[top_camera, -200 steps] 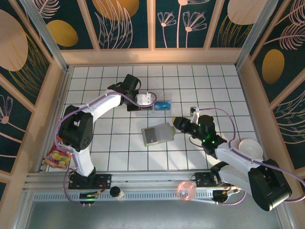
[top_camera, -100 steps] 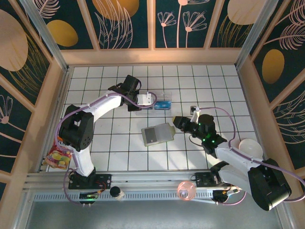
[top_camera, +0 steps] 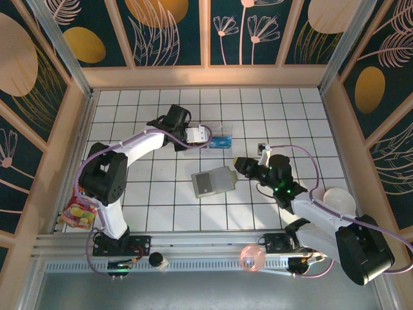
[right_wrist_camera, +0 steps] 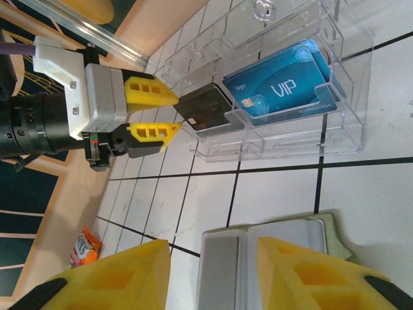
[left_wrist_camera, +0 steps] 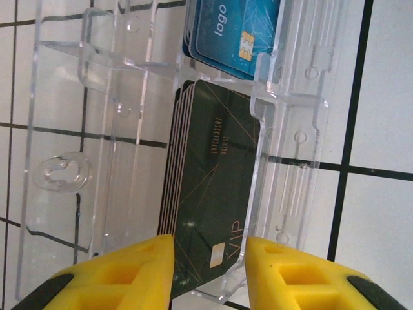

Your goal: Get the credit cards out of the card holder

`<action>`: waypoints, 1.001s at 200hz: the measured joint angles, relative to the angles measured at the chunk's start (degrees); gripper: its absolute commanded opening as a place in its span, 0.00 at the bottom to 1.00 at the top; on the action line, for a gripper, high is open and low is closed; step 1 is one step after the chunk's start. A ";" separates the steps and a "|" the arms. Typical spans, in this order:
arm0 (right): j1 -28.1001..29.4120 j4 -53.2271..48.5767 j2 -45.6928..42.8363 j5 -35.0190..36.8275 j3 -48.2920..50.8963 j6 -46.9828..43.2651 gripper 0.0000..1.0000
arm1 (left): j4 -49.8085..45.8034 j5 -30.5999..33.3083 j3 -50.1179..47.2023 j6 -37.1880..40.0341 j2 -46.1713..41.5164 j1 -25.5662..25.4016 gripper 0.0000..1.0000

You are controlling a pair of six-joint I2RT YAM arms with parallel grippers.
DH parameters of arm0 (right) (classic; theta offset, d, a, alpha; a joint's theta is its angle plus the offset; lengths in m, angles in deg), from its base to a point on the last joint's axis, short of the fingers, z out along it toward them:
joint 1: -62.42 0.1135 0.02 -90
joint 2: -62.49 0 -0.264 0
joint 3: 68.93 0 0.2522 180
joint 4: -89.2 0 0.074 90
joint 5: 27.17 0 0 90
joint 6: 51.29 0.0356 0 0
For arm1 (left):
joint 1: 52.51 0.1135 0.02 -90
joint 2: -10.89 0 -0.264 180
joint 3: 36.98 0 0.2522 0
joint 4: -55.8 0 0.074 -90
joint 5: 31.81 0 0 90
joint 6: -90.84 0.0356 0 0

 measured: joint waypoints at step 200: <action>29.09 -31.74 32.85 23.19 -30.99 -17.70 0.45 | 42.56 1.14 -33.51 -84.39 -38.99 1.51 0.99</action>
